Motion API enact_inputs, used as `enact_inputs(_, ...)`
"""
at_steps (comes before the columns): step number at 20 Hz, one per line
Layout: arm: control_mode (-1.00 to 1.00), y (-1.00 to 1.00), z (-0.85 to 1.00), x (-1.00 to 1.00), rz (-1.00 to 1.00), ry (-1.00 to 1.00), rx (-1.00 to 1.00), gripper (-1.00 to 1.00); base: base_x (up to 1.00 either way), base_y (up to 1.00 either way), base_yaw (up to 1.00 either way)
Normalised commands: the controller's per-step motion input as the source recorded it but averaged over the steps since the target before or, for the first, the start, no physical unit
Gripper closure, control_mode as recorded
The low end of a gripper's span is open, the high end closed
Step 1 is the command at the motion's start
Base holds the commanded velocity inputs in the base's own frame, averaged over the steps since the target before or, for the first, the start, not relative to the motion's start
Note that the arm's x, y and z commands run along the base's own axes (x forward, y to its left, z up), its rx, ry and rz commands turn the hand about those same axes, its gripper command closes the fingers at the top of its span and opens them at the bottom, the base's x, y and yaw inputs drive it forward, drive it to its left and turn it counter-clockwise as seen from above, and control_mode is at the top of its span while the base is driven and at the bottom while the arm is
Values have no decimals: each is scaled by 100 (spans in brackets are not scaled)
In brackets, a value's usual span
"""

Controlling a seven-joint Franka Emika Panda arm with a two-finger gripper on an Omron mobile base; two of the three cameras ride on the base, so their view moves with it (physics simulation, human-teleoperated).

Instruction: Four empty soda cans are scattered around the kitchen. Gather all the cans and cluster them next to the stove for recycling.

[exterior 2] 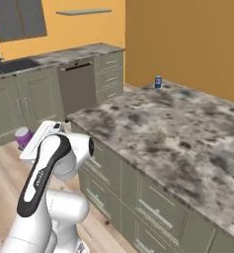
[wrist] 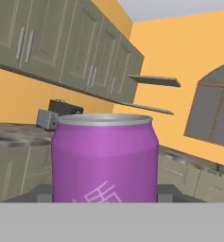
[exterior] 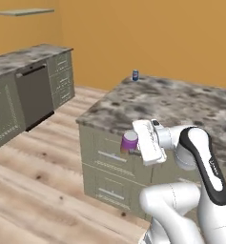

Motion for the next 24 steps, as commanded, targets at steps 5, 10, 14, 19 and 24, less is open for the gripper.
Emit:
enact_inputs(5,100,0,0,0,0,0,0,100,10,58,25)
enact_inputs(10,100,0,0,0,0,0,0,100,0,23,47)
enact_inputs(14,100,0,0,0,0,0,0,100,0,10,50)
enact_inputs(19,100,0,0,0,0,0,0,100,0,10,50)
enact_inputs(24,100,0,0,0,0,0,0,100,0,12,50)
